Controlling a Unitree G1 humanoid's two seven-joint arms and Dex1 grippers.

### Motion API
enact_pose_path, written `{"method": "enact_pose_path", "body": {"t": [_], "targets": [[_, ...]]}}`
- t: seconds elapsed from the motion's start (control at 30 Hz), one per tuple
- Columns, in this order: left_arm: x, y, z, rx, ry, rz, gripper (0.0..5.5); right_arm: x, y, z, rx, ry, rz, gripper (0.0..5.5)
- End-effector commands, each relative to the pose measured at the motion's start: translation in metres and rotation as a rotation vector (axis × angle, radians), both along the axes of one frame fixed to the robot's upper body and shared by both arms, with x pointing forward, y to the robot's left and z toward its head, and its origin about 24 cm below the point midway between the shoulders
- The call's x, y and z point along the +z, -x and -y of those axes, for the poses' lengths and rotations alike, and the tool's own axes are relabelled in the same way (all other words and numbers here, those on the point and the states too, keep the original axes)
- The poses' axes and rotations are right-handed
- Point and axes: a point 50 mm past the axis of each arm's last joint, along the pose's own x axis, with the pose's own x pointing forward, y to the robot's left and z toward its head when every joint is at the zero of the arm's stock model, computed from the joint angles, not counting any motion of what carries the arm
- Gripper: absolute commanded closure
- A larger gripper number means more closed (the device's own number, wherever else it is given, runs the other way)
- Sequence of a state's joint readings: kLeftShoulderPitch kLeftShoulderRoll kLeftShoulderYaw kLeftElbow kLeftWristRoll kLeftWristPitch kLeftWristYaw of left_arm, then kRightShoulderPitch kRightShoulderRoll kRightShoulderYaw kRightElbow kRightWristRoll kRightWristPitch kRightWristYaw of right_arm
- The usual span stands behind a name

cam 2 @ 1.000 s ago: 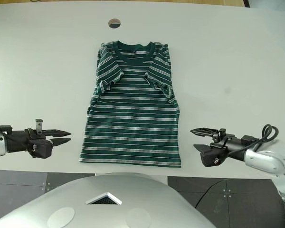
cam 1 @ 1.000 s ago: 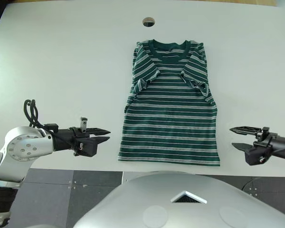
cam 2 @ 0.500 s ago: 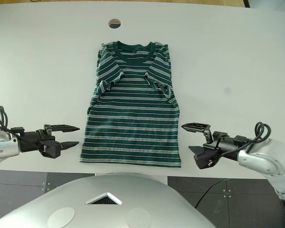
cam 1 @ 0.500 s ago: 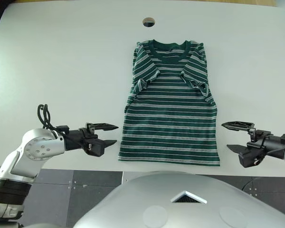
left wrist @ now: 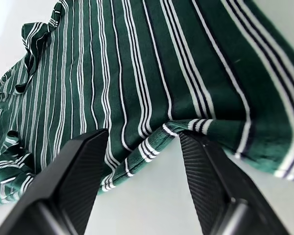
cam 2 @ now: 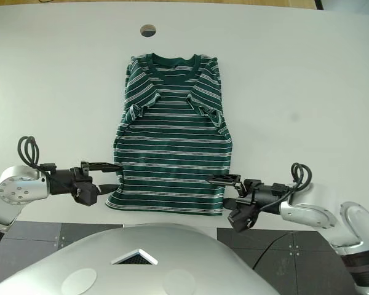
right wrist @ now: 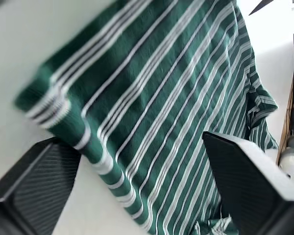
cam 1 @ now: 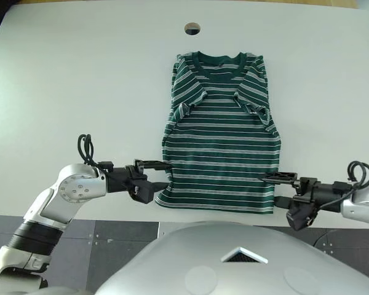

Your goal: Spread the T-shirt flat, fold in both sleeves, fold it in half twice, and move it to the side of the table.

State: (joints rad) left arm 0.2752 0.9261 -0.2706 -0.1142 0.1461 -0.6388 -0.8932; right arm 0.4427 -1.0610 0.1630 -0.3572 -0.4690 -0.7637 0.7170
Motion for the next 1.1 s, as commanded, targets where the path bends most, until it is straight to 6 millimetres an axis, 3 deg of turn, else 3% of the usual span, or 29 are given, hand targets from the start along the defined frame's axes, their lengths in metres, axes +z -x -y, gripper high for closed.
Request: {"method": "enact_pose_path", "body": {"t": [0.03, 0.37, 0.57, 0.7, 0.9, 1.0, 1.1], "targets": [[-0.008, 0.007, -0.005, -0.027, -0.082, -0.085, 3.62, -0.017, 0.006, 0.005, 0.013, 0.122, -0.069, 2.19], [-0.012, 0.009, -0.002, -0.106, -0.152, -0.158, 5.25, -0.031, 0.005, 0.008, 0.002, 0.115, -0.052, 4.16], [-0.008, 0.015, -0.006, -0.122, -0.165, -0.226, 5.40, -0.032, 0.012, 0.011, -0.081, 0.058, -0.165, 5.39], [0.000, 0.018, -0.013, -0.105, -0.147, -0.296, 5.40, -0.025, 0.025, 0.009, -0.154, -0.013, -0.353, 5.39], [0.016, 0.028, -0.017, -0.096, -0.039, -0.439, 5.40, -0.001, 0.027, 0.003, -0.197, -0.090, -0.529, 5.39], [0.026, 0.035, -0.015, -0.118, 0.024, -0.493, 5.40, 0.008, 0.024, 0.000, -0.216, -0.134, -0.567, 5.39], [0.035, 0.027, -0.011, -0.081, 0.116, -0.461, 5.40, 0.018, 0.006, -0.003, -0.269, -0.245, -0.516, 5.39]]}}
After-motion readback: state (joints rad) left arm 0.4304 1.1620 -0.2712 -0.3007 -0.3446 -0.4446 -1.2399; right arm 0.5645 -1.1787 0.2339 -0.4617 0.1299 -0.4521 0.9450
